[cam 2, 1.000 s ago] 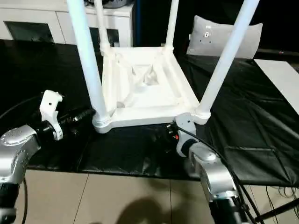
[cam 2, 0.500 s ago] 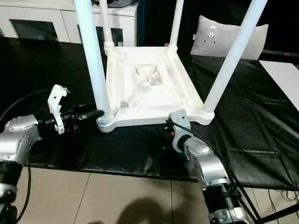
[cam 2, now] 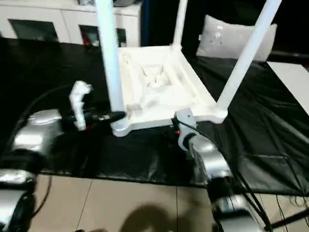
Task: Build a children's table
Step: Rotate table base
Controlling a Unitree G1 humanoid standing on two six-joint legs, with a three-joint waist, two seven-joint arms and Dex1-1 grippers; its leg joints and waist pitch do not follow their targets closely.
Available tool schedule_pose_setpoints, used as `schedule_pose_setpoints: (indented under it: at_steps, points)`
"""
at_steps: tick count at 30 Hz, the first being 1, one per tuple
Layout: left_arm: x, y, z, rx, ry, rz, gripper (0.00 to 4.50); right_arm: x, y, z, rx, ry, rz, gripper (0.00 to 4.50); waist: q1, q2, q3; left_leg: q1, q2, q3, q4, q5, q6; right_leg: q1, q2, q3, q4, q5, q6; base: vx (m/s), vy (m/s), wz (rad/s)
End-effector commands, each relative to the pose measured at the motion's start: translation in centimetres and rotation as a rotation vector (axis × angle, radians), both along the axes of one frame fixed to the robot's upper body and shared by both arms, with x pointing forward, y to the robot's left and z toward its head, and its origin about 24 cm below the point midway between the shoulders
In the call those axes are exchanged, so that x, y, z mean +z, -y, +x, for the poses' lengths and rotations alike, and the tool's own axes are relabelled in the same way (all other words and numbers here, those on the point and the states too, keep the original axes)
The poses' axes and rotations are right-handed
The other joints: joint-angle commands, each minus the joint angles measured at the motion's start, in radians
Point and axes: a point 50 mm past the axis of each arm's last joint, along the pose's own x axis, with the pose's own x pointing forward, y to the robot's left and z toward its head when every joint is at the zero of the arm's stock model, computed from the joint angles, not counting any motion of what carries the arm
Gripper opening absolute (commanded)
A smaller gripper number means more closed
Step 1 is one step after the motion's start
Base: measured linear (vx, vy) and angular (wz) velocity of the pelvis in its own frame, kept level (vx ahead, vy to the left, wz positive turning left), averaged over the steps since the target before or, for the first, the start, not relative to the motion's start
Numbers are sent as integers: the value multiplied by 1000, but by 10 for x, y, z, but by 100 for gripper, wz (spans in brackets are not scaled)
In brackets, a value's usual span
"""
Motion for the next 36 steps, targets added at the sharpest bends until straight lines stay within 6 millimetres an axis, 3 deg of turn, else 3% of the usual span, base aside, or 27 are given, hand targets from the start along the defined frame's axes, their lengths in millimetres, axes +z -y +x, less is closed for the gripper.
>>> schedule_pose_setpoints:
  at_steps: [1, 4, 6, 12, 15, 18, 20, 21, 22, 25, 26, 30, 36]
  points:
    - [-6, 18, 0, -46, -11, 17, 360, 3, -6, 5, 11, 17, 9, 450, 2, -3, -68, 7, 102, -41, -80, -29, 32, 54, -142, 94, -62, -82, -227, 0, 0, 0]
    - [-11, 28, 7, 21, 7, 67, 360, 5, -9, 9, 19, 28, 14, 450, 0, -10, -68, 9, 105, -40, -80, -42, 41, 53, -140, 94, -66, -100, -219, 0, 0, 0]
    - [-11, 30, 10, 59, 7, 61, 360, 5, -10, 9, 21, 30, 14, 450, 0, -8, -69, 7, 107, -42, -80, -39, 39, 56, -144, 93, -64, -101, -217, 0, 0, 0]
    - [-7, 47, 12, 64, 11, -12, 360, 2, -12, 8, 35, 37, 12, 450, 1, -16, -66, 6, 105, -37, -78, -35, 53, 54, -144, 94, -66, -90, -232, 0, 0, 0]
    - [-6, 54, 2, -50, 12, -59, 360, 1, -10, 8, 27, 42, 10, 450, 2, -12, -66, 7, 107, -38, -78, -39, 48, 52, -145, 94, -66, -106, -231, 0, 0, 0]
    - [-6, 58, -18, -230, -13, -90, 360, 1, -7, 8, 17, 47, 7, 450, -6, -5, -70, 6, 113, -38, -79, -9, 51, 53, -143, 94, -50, -19, -259, 0, 0, 0]
    - [-4, 61, -31, -315, -29, -116, 360, 1, -6, 8, 16, 50, 6, 450, -17, -9, -71, 0, 107, -36, -76, -4, 67, 57, -141, 95, -47, 17, -275, 0, 0, 0]
    - [-2, 64, -38, -358, -37, -133, 360, 1, -5, 8, 17, 51, 6, 450, -23, -12, -71, -9, 106, -37, -75, 12, 80, 62, -141, 96, -42, 40, -280, 0, 0, 0]
    - [0, 67, -47, -404, -47, -150, 360, 1, -5, 8, 18, 52, 5, 450, -22, -10, -76, -5, 110, -36, -72, 16, 77, 62, -144, 97, -36, 54, -284, 0, 0, 0]
    - [3, 77, -57, -431, -38, -170, 360, 1, -6, 9, 29, 55, -3, 450, -28, -13, -71, -6, 102, -31, -68, 16, 106, 54, -135, 98, -47, 28, -282, 0, 0, 0]
    - [3, 80, -58, -431, -35, -178, 360, 1, -7, 9, 32, 56, -5, 450, -27, -11, -66, -2, 103, -28, -70, -4, 101, 48, -130, 97, -54, -19, -274, 0, 0, 0]
    - [7, 95, -65, -453, -18, -200, 360, 1, -10, 10, 45, 61, -7, 450, -28, -14, -63, -1, 105, -31, -74, -52, 66, 49, -129, 97, -65, -128, -241, 0, 0, 0]
    - [19, 120, -80, -524, -14, -226, 360, 4, -13, 12, 55, 75, -20, 450, -28, -17, -66, -3, 102, -28, -71, -32, 73, 49, -128, 99, -60, -80, -250, 0, 0, 0]
